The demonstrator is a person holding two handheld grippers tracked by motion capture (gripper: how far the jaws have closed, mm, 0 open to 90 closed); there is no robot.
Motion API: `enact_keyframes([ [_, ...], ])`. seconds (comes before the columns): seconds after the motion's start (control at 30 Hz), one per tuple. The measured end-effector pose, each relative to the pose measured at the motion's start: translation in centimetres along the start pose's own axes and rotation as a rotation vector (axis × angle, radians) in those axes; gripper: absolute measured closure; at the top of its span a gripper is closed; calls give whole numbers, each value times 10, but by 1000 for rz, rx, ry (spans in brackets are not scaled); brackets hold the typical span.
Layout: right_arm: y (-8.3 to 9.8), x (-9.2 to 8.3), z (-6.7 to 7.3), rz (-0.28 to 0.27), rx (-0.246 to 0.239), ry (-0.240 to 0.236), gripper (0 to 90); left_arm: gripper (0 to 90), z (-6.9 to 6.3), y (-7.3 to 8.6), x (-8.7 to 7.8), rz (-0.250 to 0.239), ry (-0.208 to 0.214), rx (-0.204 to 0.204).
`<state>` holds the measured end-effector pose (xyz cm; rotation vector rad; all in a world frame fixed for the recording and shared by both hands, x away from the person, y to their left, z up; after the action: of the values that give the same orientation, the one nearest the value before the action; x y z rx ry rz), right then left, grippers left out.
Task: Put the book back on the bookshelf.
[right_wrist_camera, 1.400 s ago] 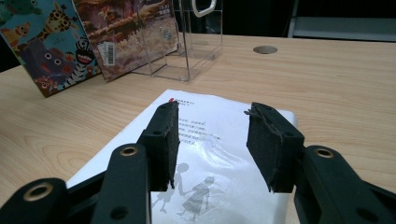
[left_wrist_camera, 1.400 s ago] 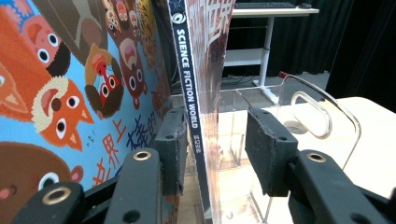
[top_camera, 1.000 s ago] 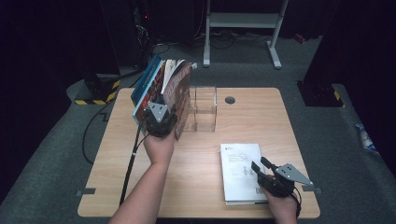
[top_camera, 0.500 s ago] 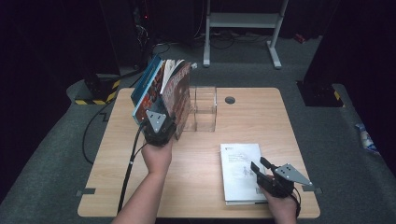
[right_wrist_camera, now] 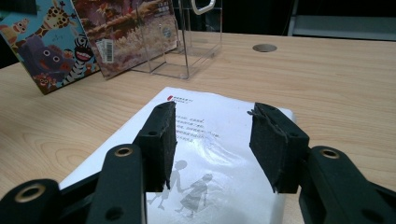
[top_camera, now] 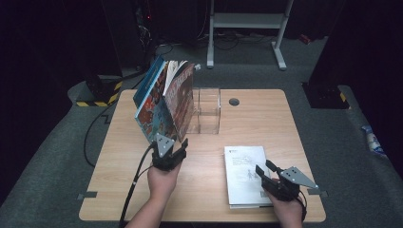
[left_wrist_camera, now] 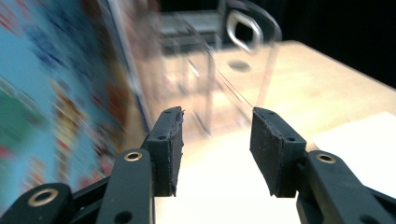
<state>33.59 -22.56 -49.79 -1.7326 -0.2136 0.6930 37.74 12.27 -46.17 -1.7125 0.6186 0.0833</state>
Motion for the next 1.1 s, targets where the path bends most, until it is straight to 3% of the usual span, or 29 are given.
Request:
enact_keyframes([
  [0.13,0,0,0,4,-3,-1,495,520,-8,29,-2,91,72,-20],
  [0.27,1,1,-1,10,-5,3,490,499,-17,52,-6,148,112,-3],
  [0.47,1,0,0,10,-7,2,486,456,-20,74,-6,210,112,67],
  [0.57,0,-1,0,15,-6,-4,472,427,-16,78,-3,273,100,100],
  [0.7,1,-2,-2,31,-15,0,426,374,-11,86,0,301,77,170],
  [0.87,1,-2,-6,81,-10,9,293,328,-9,92,1,316,81,170],
  [0.97,2,1,-7,123,6,-22,214,302,-8,92,1,309,83,169],
  [1.1,2,3,-7,164,8,-25,178,251,-5,93,2,340,107,145],
])
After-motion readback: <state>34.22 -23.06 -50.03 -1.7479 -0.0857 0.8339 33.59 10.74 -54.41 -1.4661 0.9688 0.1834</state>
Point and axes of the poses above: each handheld gripper's, and its own axes: x roughly forward along the jaws, y roughly out of its underside, z roughly to its left, the point moved 3 cm from there along x, roughly forward along the jaws, and after that the axes turned 13 degrees about -x, right-handed, at the moved point
